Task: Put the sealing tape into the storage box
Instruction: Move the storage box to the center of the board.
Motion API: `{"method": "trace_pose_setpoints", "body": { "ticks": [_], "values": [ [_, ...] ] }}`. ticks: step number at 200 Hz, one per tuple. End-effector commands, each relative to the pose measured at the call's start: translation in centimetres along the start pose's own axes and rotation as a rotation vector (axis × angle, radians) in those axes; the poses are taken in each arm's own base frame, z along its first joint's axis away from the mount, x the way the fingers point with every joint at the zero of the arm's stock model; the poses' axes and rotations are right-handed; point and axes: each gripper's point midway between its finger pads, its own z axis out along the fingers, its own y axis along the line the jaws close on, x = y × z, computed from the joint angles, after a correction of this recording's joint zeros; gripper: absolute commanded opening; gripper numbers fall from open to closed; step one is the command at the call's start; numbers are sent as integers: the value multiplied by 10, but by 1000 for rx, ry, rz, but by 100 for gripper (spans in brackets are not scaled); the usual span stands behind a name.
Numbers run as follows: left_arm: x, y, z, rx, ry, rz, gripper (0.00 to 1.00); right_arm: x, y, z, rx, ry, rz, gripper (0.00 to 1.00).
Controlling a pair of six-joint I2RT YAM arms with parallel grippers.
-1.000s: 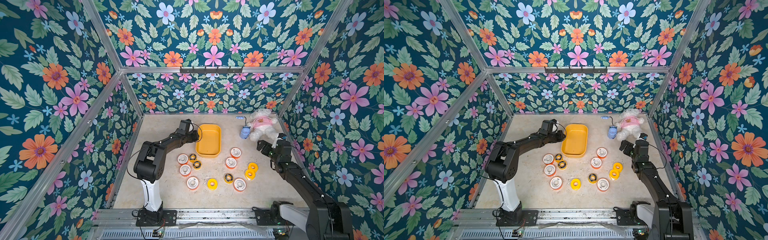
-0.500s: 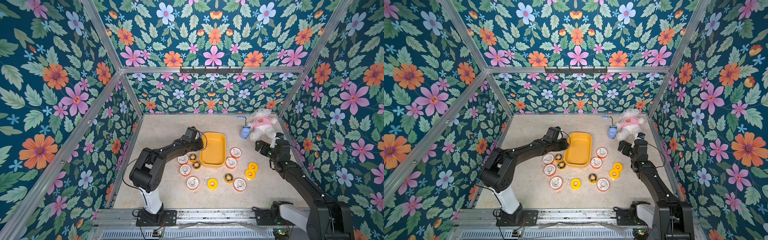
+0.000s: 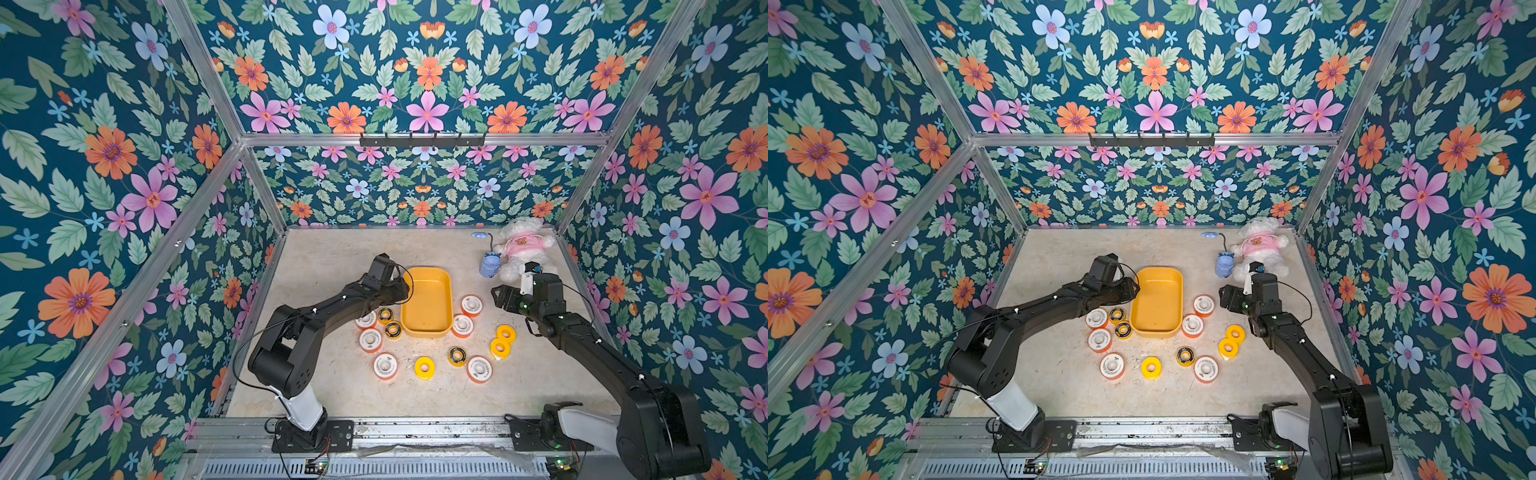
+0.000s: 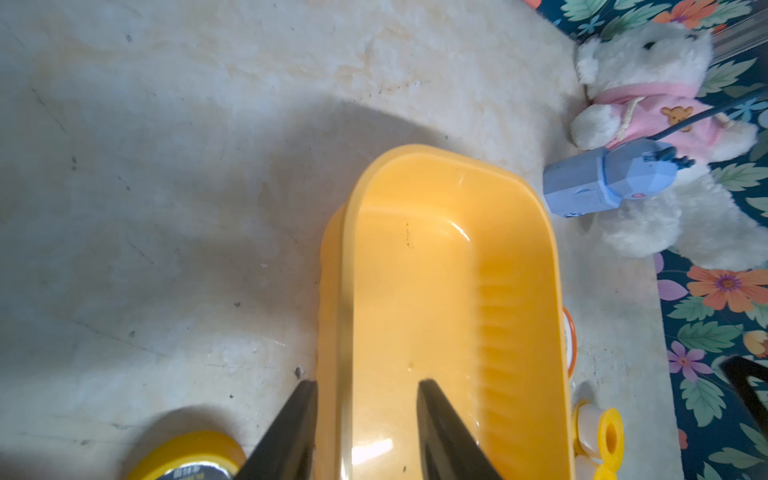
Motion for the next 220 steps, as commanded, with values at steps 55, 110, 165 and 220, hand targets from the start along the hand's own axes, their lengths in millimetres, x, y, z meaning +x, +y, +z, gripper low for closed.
{"method": "trace_pose_setpoints", "body": {
  "ticks": [55,110,165,220],
  "values": [
    [-18,22,-64,-127,-164,111,54,41,38,39,-19,258,-85,50],
    [-16,31,-78,-167,-186,128,55,54,45,61,66,315,-124,51],
    [-13,34,-79,-177,-178,136,55,55,44,78,141,334,-142,53],
    [-12,37,-84,-189,-188,137,56,67,37,95,201,387,-153,51]
  ]
}}
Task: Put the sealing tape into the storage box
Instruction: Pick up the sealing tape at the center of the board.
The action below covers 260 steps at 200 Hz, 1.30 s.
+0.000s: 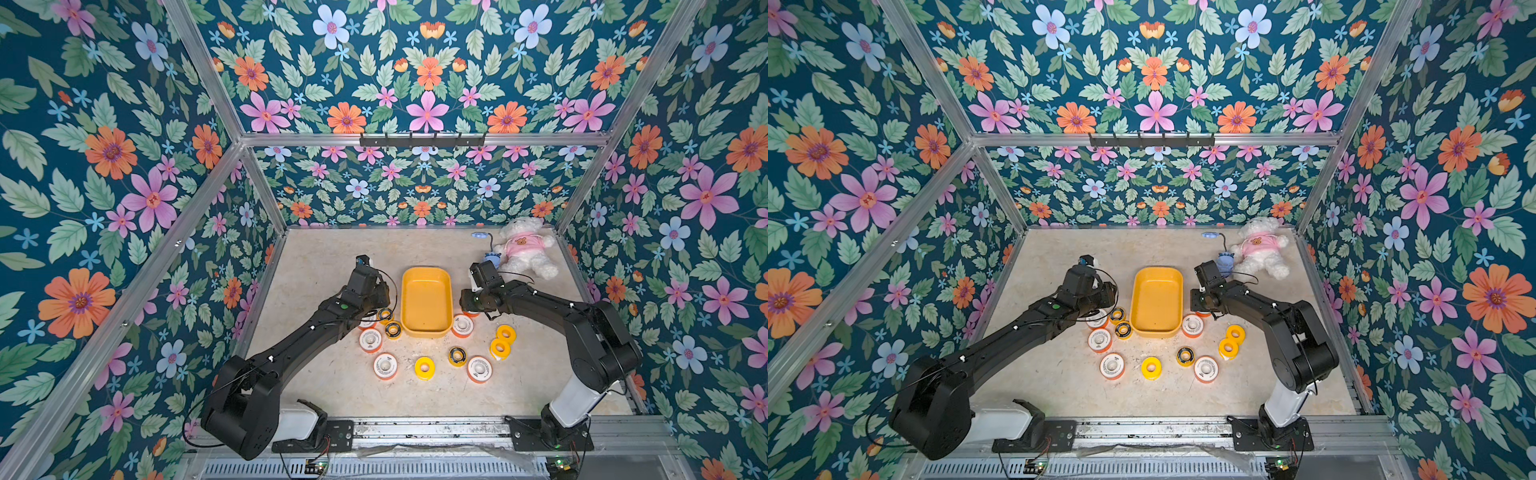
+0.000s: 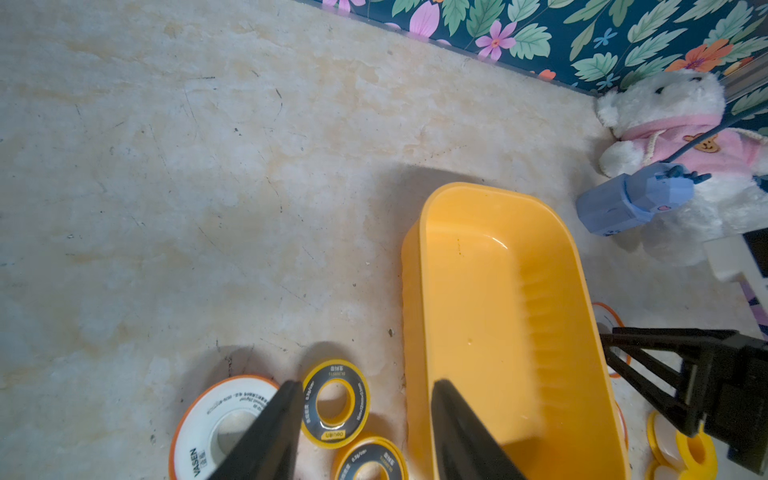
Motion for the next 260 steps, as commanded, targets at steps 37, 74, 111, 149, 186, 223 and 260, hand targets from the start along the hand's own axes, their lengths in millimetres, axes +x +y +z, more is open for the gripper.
{"method": "trace_pose_setpoints", "body": {
  "ticks": [37,74,111,149,186,223,260],
  "values": [
    [1,6,-2,-23,-4,14,56,5,0,10,57,36,-14,51],
    [1,8,-3,-34,-6,20,56,8,-10,14,132,49,-19,47],
    [2,8,-3,-33,-6,18,56,11,-18,19,190,67,-29,44],
    [2,8,-2,-37,-4,18,56,15,-18,25,197,83,-31,44],
    [2,8,-2,-38,-4,18,56,12,-11,24,160,72,-22,31],
    [1,9,-4,-40,-9,19,55,-1,5,9,69,13,6,20],
    [0,9,-6,-39,-11,20,55,-17,17,-12,-43,-50,51,19]
  ]
}}
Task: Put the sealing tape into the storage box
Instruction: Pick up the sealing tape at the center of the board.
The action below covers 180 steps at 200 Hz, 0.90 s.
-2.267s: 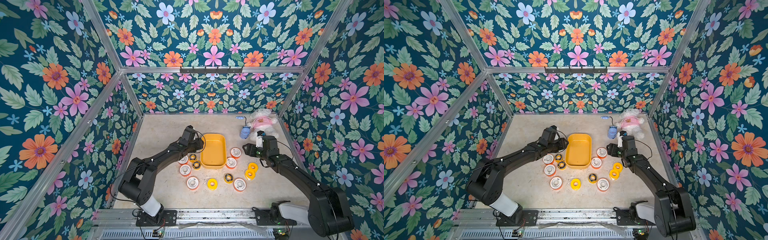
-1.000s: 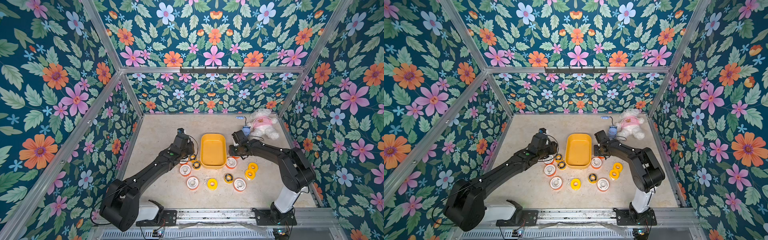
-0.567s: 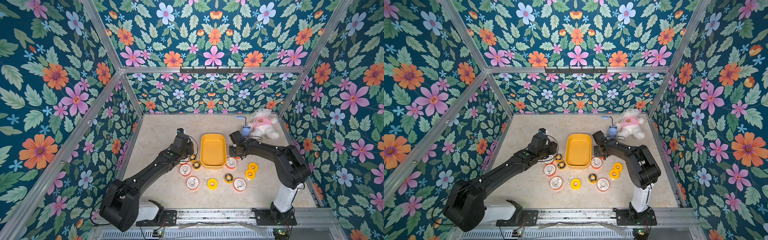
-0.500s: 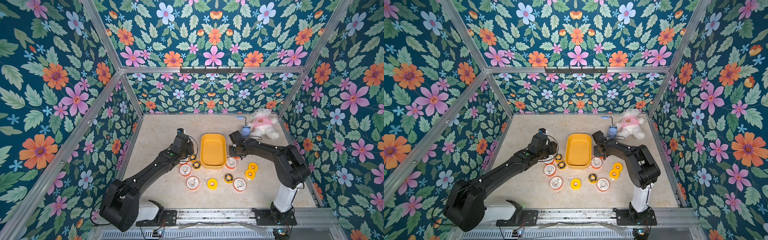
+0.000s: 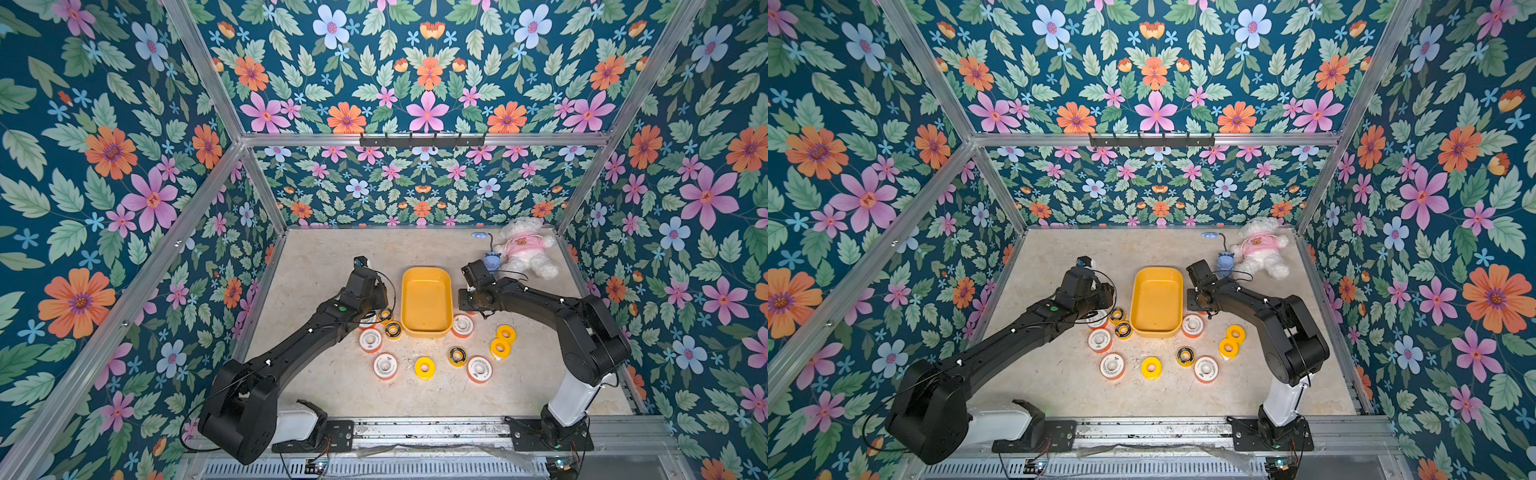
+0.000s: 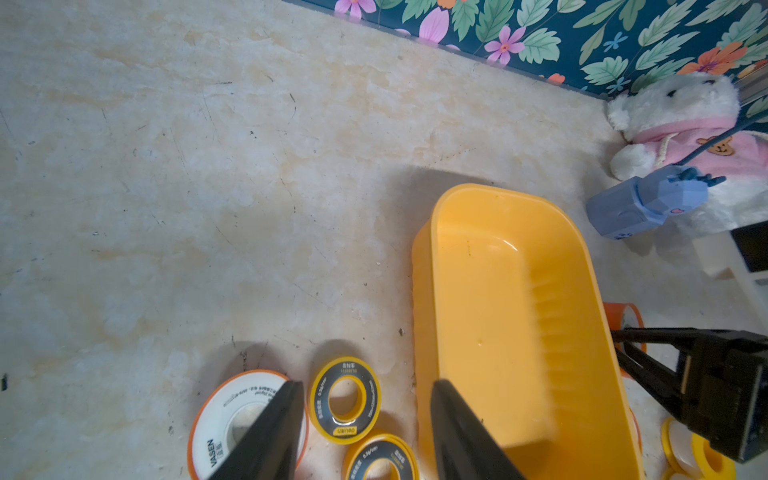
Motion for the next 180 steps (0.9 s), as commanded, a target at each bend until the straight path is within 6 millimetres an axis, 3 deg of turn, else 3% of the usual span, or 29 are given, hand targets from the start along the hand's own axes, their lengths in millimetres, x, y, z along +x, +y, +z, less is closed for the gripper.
{"method": "trace_pose_setpoints", "body": {
  "ticks": [1,20,24,57,100,145,149,180],
  "values": [
    [1,4,-2,-18,5,17,55,-14,14,-15,-103,-51,39,19],
    [0,4,-2,-20,2,17,55,-23,24,-27,-164,-87,46,20],
    [0,4,-3,-19,1,17,55,-31,27,-40,-187,-122,48,20],
    [1,3,-2,-15,2,17,55,-49,45,-69,-295,-197,41,20],
    [-1,2,-3,-9,-4,13,55,-63,89,-100,-466,-251,-62,22],
    [-1,1,-2,-3,-3,7,55,-63,119,-89,-473,-202,-150,23],
    [-1,1,-2,-3,-3,8,55,-58,120,-74,-458,-172,-154,22],
    [-1,1,-3,-2,-2,8,55,-53,127,-45,-375,-111,-183,23]
  ]
}}
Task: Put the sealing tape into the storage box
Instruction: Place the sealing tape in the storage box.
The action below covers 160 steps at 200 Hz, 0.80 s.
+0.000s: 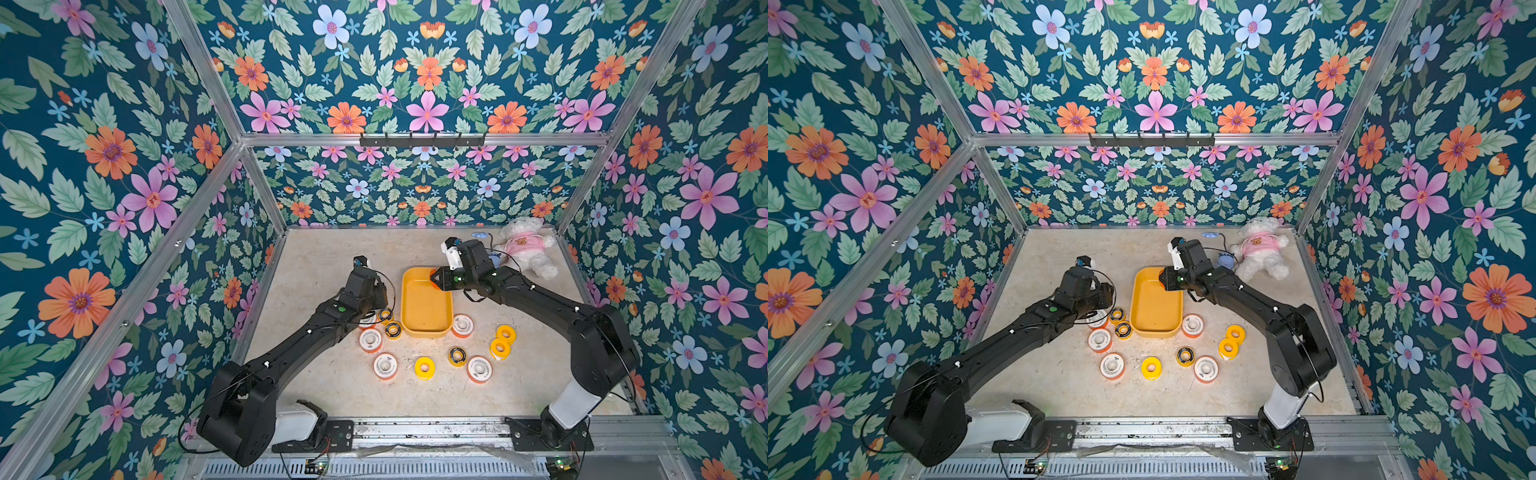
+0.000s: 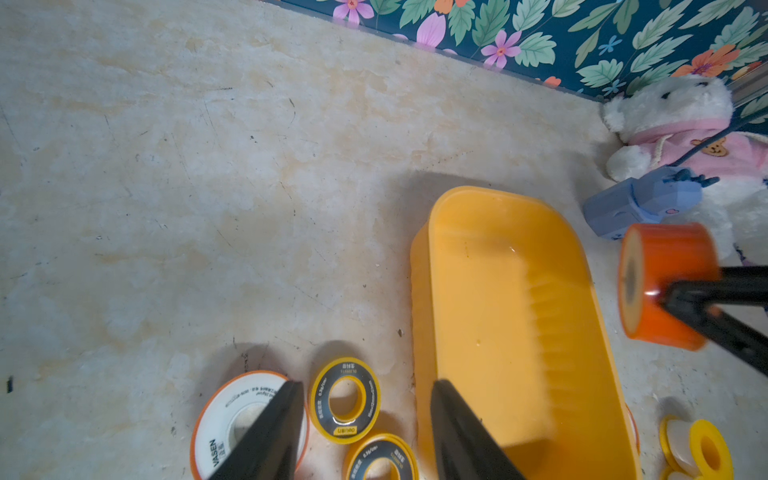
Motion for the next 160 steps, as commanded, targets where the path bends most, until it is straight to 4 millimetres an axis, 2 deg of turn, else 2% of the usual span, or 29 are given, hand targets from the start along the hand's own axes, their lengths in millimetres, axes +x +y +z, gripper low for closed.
{"method": "trace_pose_setpoints", "body": {
  "ticks": [1,25,69,160],
  "values": [
    [1,1,-1,-6,3,2,55,9,-8,16,71,58,-30,23],
    [1,2,-1,-8,5,4,56,17,-21,33,154,100,-36,23],
    [1,2,-1,-9,5,5,56,21,-43,48,271,132,-28,23],
    [4,4,2,-18,15,13,55,25,-64,70,371,175,-24,25]
  ]
}}
